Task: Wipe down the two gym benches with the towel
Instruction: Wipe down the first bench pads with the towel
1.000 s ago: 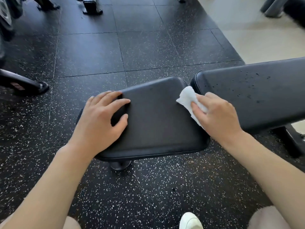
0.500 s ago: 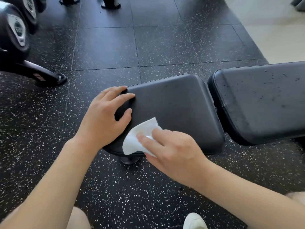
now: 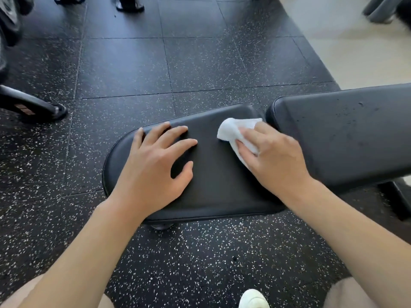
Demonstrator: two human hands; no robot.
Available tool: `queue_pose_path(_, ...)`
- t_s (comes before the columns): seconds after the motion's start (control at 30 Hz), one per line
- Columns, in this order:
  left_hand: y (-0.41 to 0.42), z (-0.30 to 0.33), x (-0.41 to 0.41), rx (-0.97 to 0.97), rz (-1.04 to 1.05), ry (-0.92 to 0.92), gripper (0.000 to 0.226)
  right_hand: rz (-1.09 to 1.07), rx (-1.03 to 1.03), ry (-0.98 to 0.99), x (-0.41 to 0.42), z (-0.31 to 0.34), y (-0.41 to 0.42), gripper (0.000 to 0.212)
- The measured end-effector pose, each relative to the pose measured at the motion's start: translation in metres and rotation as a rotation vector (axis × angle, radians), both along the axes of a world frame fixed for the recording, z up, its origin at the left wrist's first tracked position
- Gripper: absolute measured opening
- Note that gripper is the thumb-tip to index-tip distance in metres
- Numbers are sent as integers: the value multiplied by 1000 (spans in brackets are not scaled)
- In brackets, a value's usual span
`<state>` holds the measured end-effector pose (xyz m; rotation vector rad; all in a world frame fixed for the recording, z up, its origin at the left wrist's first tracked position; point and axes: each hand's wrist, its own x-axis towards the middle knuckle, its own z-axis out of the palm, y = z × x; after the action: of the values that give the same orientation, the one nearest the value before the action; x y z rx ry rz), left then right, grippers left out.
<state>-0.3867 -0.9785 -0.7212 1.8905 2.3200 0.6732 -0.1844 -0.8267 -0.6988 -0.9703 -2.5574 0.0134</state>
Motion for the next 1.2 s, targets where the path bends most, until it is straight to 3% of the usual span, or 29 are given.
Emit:
queue_pose_path(0.2, 8, -7, 5, 25, -39, 18, 47, 237, -76, -34, 26, -4, -63, 32)
queue_pose_path(0.5, 4, -6, 13, 31, -40, -12, 52, -135, -174, 80, 38, -4, 21, 15)
queue_pose_path(0.8, -1, 1, 18, 4, -39, -40, 53, -251, -320, 108, -31, -8, 94, 34)
queue_pose_path(0.97, 1, 1, 17, 32, -28, -44, 51, -202, -280, 49, 1, -4, 52, 25)
queue_pose_path(1.2, 4, -5, 13, 73, -26, -22, 45, -150, -181, 19, 82, -2, -56, 35)
